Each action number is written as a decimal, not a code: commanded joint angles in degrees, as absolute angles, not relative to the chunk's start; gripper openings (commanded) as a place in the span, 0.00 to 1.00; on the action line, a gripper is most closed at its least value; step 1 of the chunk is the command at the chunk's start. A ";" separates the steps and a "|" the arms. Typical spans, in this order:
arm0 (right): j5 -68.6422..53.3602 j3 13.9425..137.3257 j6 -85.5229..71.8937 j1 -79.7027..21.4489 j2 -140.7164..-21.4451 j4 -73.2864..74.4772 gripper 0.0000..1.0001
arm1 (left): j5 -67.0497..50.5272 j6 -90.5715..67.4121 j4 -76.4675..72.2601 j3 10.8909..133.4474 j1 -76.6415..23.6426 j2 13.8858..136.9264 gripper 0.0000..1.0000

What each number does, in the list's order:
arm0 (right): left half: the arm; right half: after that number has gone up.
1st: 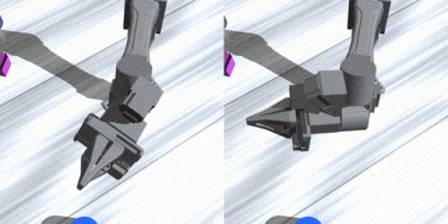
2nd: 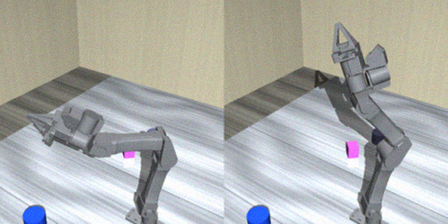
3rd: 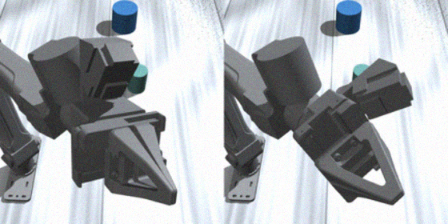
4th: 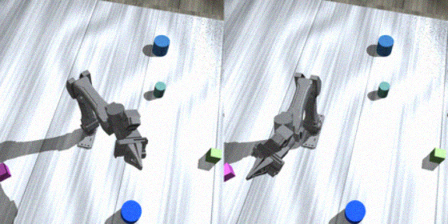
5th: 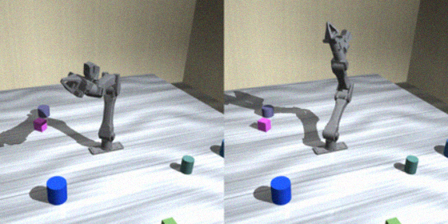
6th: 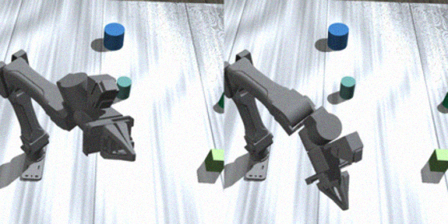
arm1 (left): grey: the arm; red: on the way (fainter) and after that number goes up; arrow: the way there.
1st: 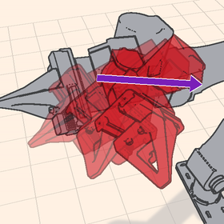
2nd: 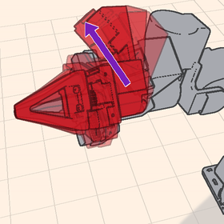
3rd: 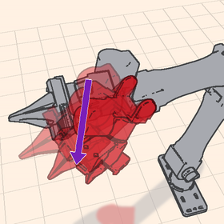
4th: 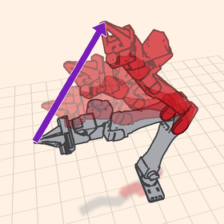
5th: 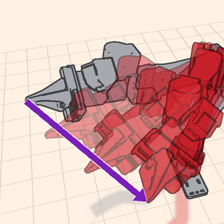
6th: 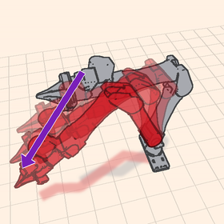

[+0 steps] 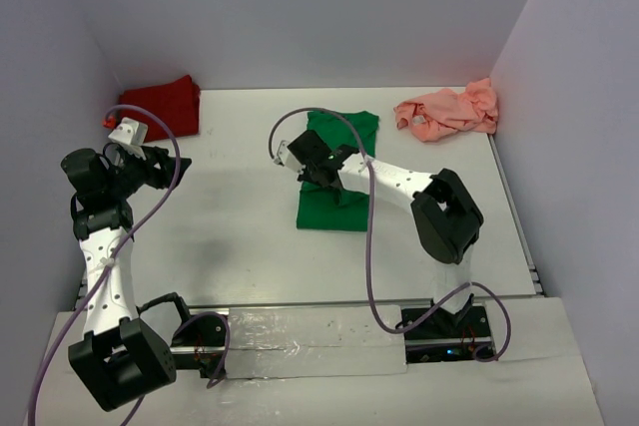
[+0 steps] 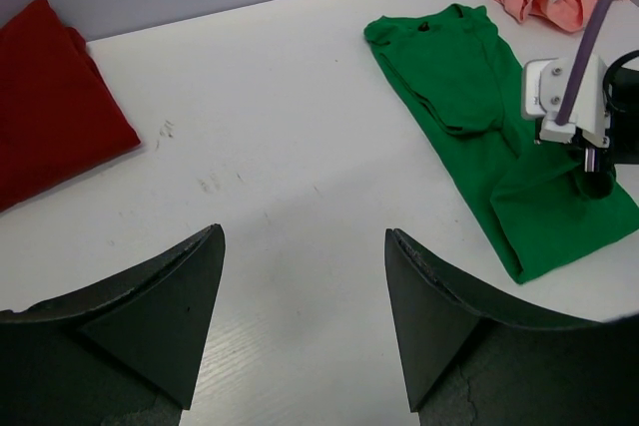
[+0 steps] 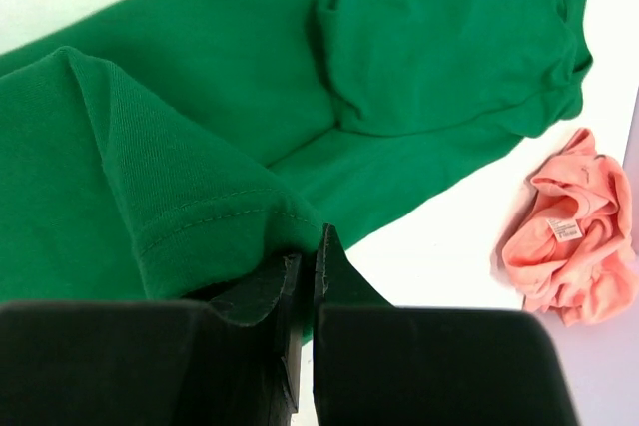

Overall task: Fold and stack the t-shirts
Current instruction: Fold the folded rectangular tshirt in 1/3 of the way, then grab one side of the 2/3 rectangular tshirt with right arm

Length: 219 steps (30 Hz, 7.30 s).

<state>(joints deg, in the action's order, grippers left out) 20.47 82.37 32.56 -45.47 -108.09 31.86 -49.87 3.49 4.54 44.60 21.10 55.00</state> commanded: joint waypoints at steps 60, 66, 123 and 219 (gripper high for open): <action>19.01 80.24 19.25 -44.91 -97.99 28.80 0.00 | -53.70 5.01 3.87 44.82 21.27 55.99 0.75; 15.39 79.28 18.11 -45.35 -101.68 36.81 0.00 | -53.79 5.27 4.31 45.09 21.27 55.81 0.75; 46.49 76.03 34.97 -38.15 -119.44 2.03 0.00 | -53.53 6.77 4.83 44.47 21.36 55.64 0.75; 7.12 63.98 23.91 -68.73 -80.60 50.52 0.00 | -53.96 8.79 6.33 45.09 21.27 56.25 0.75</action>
<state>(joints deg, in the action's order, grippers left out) 10.98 60.14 27.24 -68.07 -84.40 41.39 -52.53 7.77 5.48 44.47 21.10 57.06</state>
